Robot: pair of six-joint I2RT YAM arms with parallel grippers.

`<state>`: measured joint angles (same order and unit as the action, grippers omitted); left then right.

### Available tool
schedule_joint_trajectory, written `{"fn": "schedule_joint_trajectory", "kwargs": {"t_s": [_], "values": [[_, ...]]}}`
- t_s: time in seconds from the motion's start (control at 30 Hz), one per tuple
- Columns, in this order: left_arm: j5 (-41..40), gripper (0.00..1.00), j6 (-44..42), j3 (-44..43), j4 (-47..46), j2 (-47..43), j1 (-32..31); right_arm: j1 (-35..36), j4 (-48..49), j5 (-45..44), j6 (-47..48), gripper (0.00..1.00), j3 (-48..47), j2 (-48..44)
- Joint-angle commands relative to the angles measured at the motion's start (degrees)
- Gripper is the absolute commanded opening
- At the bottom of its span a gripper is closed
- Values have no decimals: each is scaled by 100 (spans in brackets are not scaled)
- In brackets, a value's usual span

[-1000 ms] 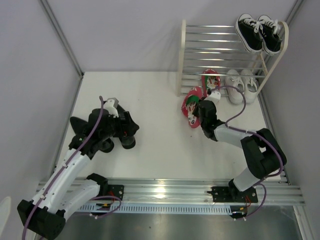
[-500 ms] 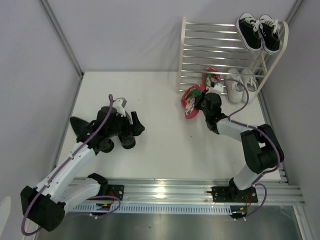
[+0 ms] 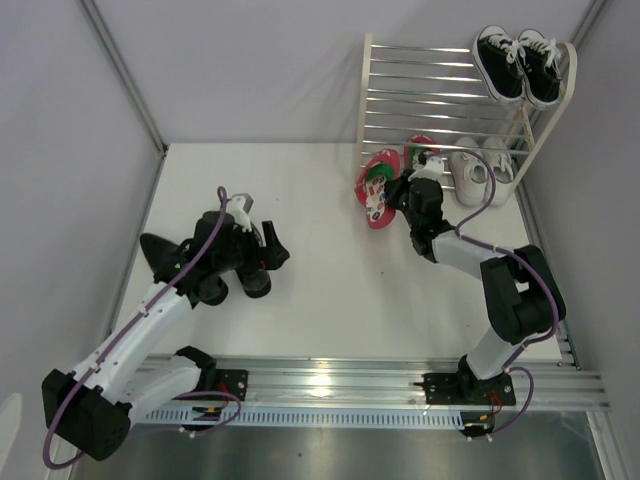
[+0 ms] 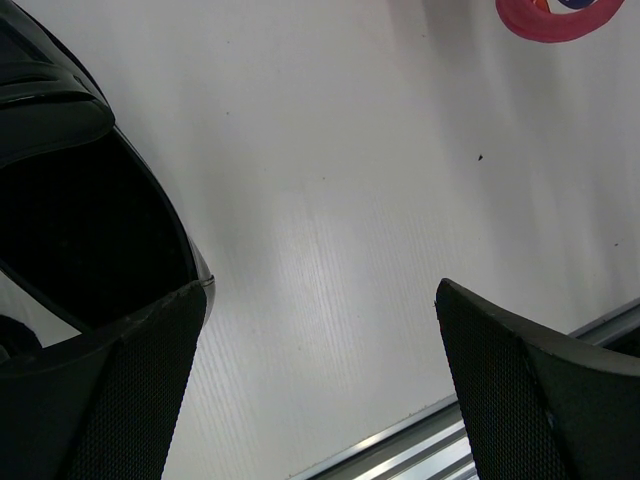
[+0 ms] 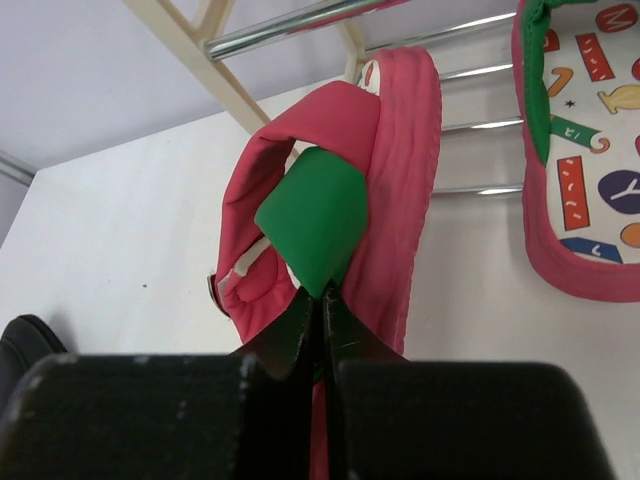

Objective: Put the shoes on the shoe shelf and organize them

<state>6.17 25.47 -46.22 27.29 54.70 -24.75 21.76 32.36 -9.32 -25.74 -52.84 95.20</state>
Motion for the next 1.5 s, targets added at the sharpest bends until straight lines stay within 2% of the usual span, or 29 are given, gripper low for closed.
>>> {"fn": "schedule_joint_trajectory", "kwargs": {"t_s": [0.0, 0.5, 1.07, 1.47], "values": [[-64, 99, 28, -230, -127, 23, -30, -75, 921, -219, 174, 0, -437, 130], [-266, 99, 28, -327, -162, 261, -30, -497, 1369, 211, 376, 0, -1395, 1228], [-195, 99, -7, -546, -285, 753, -30, -638, 2054, 141, 499, 0, -1932, 2380], [-152, 99, 10, -626, -338, 929, -30, -708, 2441, 9, 684, 0, -2117, 2600]]}}
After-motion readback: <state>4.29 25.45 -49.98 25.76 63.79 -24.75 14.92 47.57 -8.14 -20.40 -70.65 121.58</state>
